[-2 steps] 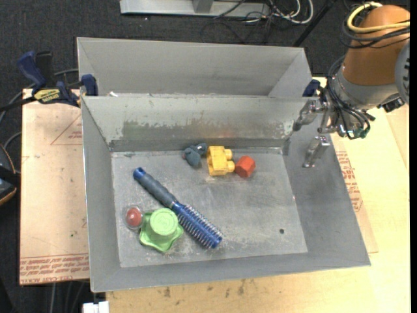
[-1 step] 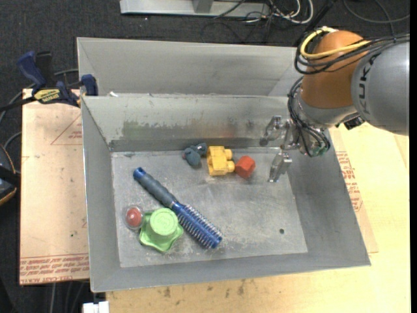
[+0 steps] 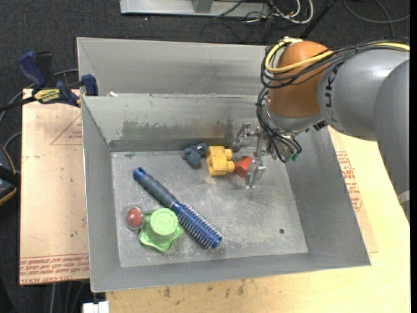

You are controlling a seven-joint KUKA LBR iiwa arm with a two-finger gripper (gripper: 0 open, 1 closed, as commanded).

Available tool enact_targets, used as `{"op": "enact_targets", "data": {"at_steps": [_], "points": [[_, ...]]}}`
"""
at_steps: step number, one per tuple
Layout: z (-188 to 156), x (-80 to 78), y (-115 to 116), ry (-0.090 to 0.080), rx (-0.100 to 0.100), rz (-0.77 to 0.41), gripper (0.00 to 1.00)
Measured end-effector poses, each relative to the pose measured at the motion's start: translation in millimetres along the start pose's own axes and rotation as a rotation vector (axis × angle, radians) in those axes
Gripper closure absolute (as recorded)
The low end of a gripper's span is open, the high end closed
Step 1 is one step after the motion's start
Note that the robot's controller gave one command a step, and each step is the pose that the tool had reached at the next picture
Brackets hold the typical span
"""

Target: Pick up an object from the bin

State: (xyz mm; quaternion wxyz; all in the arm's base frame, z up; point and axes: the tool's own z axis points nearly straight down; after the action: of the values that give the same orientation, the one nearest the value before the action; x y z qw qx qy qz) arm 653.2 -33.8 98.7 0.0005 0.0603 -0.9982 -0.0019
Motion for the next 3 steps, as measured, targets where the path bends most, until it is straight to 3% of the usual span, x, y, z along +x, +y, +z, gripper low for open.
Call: {"op": "enact_targets", "data": {"at_steps": [1,2,3], "points": [[22.6,4.9,7.2,-0.009,0.006,0.075,0.0],[21.6,-10.5,41.7,-0.015,0.009,-0.099,0.0],[21.2,-8.4,61.5,-0.018,0.01,-0.112,0.0]]}}
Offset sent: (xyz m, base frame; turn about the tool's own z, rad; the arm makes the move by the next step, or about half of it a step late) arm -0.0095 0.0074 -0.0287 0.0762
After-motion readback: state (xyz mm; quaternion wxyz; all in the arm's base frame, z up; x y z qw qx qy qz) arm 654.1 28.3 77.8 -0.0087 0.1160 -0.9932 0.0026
